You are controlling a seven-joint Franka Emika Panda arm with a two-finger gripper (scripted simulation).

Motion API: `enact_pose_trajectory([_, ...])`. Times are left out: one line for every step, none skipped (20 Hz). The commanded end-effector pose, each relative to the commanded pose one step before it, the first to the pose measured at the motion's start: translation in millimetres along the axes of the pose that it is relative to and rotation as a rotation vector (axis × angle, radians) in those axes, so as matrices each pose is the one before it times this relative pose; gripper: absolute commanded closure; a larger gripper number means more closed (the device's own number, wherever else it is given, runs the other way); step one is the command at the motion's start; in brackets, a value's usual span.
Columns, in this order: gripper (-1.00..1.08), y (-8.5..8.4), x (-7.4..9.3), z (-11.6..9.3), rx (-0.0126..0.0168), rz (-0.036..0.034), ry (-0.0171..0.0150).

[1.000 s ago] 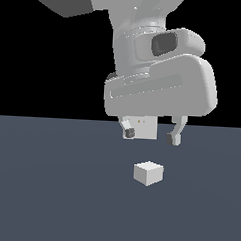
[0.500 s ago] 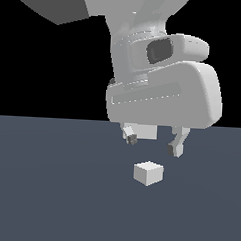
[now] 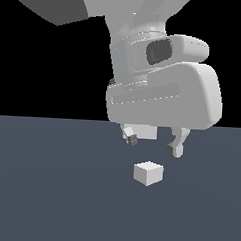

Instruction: Plug the charger into the wall socket.

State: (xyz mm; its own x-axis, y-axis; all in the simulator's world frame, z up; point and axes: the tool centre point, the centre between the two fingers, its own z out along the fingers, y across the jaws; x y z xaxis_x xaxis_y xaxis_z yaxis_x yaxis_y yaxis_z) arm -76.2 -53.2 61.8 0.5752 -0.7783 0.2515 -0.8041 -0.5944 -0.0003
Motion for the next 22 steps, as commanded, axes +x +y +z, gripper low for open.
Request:
enact_pose_trajectory([-0.92, 0.07, -0.36, 1.06, -0.00013, -0.00013, -0.00009])
enact_pose_trajectory([-0.92, 0.05, -0.4, 1.36, 0.0, 0.0, 0.0])
enact_pose_trajectory([-0.92, 0.07, -0.56, 1.91, 0.0, 0.0, 0.0])
enact_pose_trajectory([-0.92, 0.07, -0.75, 2.6, 0.00021, -0.00002, -0.00066])
enact_pose_trajectory([-0.92, 0.1, -0.86, 2.98, 0.0, 0.0, 0.0])
enact_pose_trajectory([-0.92, 0.11, -1.0, 3.51, 0.0, 0.0, 0.0])
enact_pose_trajectory([-0.92, 0.1, -1.16, 4.2, 0.00019, 0.0, -0.00066])
enact_pose_trajectory([-0.92, 0.11, -1.25, 4.55, 0.0, 0.0, 0.0])
enact_pose_trajectory([-0.92, 0.1, -1.32, 4.93, 0.0, 0.0, 0.0])
enact_pose_trajectory([-0.92, 0.07, -1.16, 4.51, 0.0, 0.0, 0.0])
enact_pose_trajectory([-0.92, 0.04, -0.98, 3.97, 0.0, 0.0, 0.0])
enact_pose_trajectory([-0.92, 0.01, -0.82, 3.43, 0.0, 0.0, 0.0])
enact_pose_trajectory([-0.92, -0.2, -0.9, 2.97, 0.00018, -0.00051, -0.00043])
enact_pose_trajectory([-0.92, -0.01, -0.52, 2.36, 0.0, 0.0, 0.0])
enact_pose_trajectory([-0.92, -0.02, -0.39, 1.83, 0.0, 0.0, 0.0])
enact_pose_trajectory([-0.92, -0.02, -0.28, 1.31, 0.0, 0.0, 0.0])
enact_pose_trajectory([-0.92, -0.01, -0.16, 0.78, 0.0, 0.0, 0.0])
enact_pose_trajectory([-0.92, 0.0, -0.05, 0.26, 0.0, 0.0, 0.0])
enact_pose_trajectory([1.08, 0.0, 0.0, 0.0, 0.0, 0.0, 0.0])
enact_pose_trajectory([1.08, 0.0, 0.0, 0.0, 0.0, 0.0, 0.0])
enact_pose_trajectory([1.08, 0.0, 0.0, 0.0, 0.0, 0.0, 0.0])
enact_pose_trajectory([1.08, 0.0, 0.0, 0.0, 0.0, 0.0, 0.0])
